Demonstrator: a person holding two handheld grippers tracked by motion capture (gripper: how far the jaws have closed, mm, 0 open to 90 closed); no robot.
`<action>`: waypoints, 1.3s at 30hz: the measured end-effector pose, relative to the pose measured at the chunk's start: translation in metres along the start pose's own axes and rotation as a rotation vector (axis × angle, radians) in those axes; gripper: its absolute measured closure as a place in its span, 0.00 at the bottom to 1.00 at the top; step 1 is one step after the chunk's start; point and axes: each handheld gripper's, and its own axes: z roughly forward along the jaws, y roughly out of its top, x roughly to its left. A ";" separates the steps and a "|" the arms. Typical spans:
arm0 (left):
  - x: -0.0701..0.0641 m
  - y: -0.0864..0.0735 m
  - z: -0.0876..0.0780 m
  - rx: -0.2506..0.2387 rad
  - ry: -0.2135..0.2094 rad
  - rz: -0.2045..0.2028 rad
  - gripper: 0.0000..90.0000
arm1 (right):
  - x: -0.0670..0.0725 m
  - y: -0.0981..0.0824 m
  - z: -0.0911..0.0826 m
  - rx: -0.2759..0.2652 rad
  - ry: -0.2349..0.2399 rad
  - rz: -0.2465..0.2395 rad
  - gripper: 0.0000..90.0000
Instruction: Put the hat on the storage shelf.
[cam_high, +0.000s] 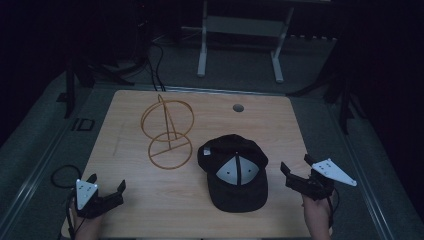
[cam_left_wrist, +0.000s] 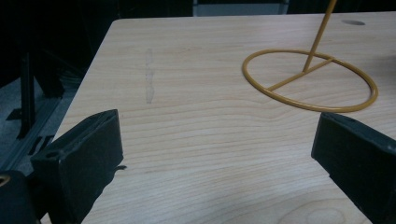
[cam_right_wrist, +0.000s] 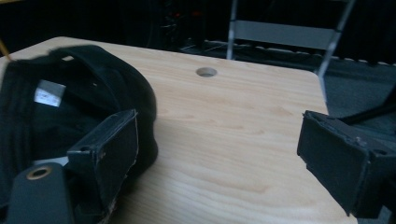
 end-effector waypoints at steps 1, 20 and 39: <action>0.001 0.000 0.000 0.003 -0.002 -0.006 0.03 | 0.003 0.009 0.002 0.004 0.010 -0.019 0.14; -0.004 0.008 -0.005 0.046 -0.009 -0.034 0.02 | 0.029 0.040 0.043 0.145 0.202 -0.107 0.14; -0.016 0.012 -0.007 0.117 -0.085 0.010 0.02 | 0.055 0.035 0.110 0.341 0.129 -0.185 0.44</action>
